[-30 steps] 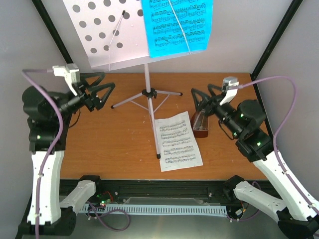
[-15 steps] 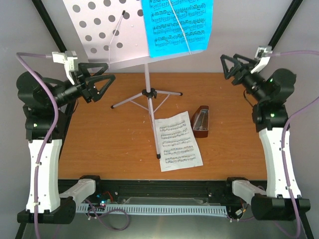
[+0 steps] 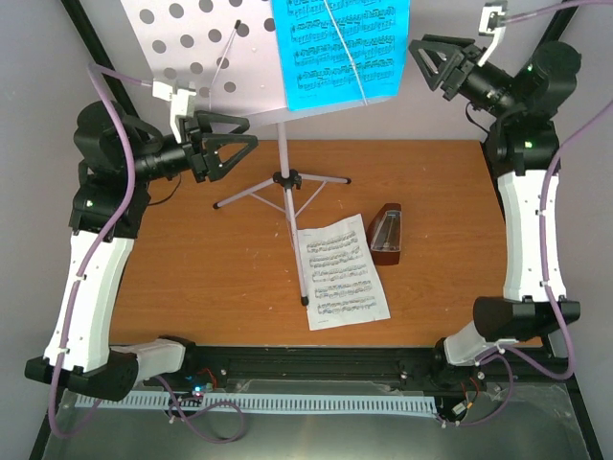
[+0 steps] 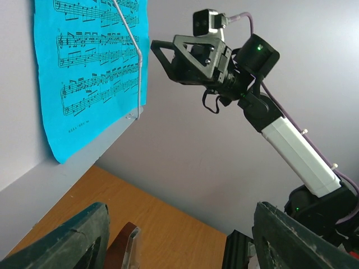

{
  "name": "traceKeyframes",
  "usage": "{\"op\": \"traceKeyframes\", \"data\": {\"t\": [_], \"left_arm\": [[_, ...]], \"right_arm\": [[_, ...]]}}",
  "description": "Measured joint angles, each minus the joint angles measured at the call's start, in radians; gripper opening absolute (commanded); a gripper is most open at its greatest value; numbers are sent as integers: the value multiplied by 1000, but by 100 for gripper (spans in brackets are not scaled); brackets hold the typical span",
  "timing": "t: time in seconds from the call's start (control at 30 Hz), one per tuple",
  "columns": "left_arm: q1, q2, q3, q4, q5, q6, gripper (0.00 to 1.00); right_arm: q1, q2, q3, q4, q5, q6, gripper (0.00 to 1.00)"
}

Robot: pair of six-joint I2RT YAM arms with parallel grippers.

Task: Pack up the instrument practice props

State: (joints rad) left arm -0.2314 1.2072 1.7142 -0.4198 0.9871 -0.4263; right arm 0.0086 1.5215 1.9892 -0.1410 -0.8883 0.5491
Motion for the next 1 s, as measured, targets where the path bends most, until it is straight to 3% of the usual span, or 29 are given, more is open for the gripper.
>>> {"op": "traceKeyframes", "data": {"t": [0.27,0.63,0.77,0.93,1.0], "left_arm": [[-2,5,13,-2,-8,7,69],[-2,15,13,-2,-10,17,68],[-3,15,13,-2,-9,18,68],[-3,16,13,-1,-6,18,65],[-3,18,13,-1,-6,18,65]], "right_arm": [[66,87,102,-106,-13,-41,29],[77,79,100,-161,7,-106,30],[77,51,80,-163,29,-126,46],[77,3,49,-159,47,-148,30],[77,-5,49,-153,41,-150,28]]}}
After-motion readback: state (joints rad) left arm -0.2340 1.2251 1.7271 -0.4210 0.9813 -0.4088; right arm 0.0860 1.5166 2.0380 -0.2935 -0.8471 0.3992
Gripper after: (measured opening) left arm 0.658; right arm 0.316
